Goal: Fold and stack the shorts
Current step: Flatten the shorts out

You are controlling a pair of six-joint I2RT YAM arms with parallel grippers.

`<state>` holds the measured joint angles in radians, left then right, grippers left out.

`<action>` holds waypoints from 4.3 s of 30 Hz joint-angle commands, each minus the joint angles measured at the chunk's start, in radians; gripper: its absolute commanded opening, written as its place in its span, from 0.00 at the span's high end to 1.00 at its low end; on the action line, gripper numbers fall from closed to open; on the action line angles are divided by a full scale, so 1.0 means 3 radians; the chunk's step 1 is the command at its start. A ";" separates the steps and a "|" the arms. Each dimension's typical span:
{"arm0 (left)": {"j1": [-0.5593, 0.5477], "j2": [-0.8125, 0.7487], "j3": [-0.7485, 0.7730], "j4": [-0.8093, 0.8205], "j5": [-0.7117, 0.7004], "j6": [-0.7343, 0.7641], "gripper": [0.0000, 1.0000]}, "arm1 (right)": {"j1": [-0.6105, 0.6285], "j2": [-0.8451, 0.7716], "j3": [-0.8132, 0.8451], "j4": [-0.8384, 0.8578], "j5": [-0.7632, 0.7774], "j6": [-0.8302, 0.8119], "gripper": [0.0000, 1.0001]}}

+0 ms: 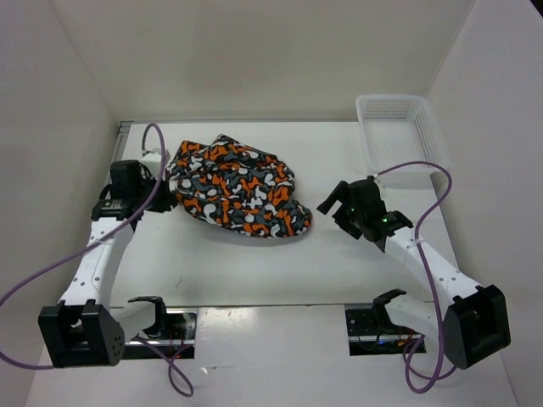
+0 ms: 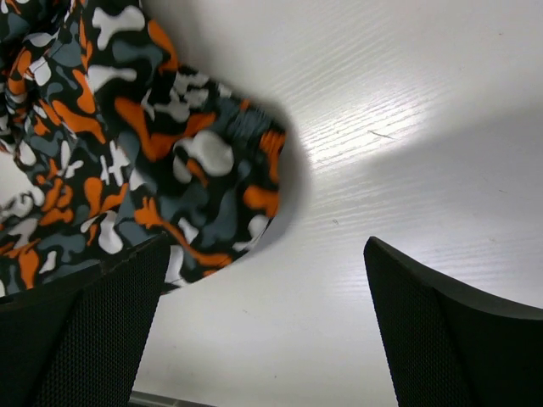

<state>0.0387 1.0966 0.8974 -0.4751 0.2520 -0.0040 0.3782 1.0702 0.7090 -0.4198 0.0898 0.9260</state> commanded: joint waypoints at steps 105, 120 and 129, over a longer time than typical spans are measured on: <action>0.1154 0.1289 0.2977 0.0587 0.1297 0.0013 1.00 | -0.0243 0.1610 0.3093 -0.0564 -0.0003 -0.1328 1.00; -0.0092 0.0789 0.1198 0.0341 0.0817 0.0013 0.92 | -0.0243 0.1991 0.2699 -0.0329 -0.0003 -0.1328 1.00; -0.1044 0.0349 0.0129 0.0280 0.0449 0.0013 0.09 | -0.0243 0.1689 0.2378 -0.0262 -0.0038 -0.1297 1.00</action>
<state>-0.2333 1.2507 0.9741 -0.4038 0.4179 -0.0025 0.3077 1.6497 1.4498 -0.5514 0.0822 0.5308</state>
